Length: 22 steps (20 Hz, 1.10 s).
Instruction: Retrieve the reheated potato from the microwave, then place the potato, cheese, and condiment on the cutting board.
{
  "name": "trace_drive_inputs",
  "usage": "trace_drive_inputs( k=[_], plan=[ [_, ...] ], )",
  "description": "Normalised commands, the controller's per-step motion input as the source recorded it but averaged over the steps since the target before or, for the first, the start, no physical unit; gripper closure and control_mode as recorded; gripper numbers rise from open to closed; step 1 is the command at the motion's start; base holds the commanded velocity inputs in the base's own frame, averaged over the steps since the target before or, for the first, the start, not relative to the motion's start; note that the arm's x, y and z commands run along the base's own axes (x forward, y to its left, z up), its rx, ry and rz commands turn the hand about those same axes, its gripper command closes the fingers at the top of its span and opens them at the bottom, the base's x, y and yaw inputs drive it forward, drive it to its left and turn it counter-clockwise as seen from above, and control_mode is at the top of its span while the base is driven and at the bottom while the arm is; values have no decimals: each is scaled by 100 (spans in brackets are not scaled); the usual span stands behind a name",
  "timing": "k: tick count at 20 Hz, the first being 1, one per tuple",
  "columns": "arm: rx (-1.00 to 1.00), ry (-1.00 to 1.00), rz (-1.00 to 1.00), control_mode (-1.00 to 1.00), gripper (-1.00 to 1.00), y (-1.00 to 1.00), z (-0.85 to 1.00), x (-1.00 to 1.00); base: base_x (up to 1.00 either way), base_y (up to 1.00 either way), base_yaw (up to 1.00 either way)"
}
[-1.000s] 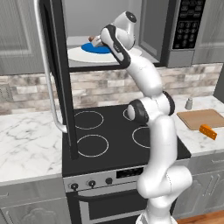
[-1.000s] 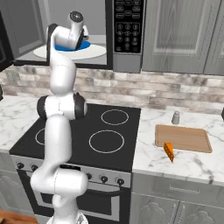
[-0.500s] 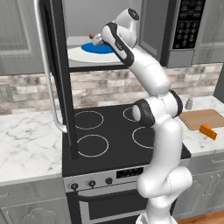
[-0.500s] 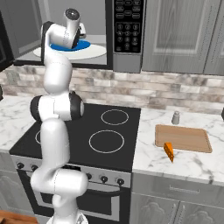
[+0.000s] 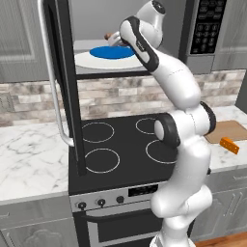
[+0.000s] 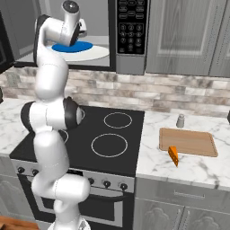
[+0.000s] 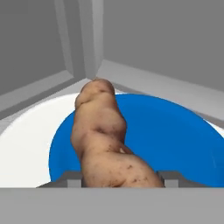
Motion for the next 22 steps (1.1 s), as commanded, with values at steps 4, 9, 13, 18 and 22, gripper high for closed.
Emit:
trace_drive_inputs(
  k=[4, 9, 13, 18, 22],
  plan=[
    [2, 0, -2, -100, 100, -19, 4, -83, 0, 0, 0],
    [1, -10, -5, -100, 100, -8, -2, -94, 0, 0, 0],
    [3, -7, -4, -100, 100, -12, -1, -93, 0, 0, 0],
    [0, 0, -7, -100, 100, -21, 0, -81, 0, 0, 0],
    [2, 1, -9, -100, 100, -25, 0, -84, 0, 0, 0]
  ],
)
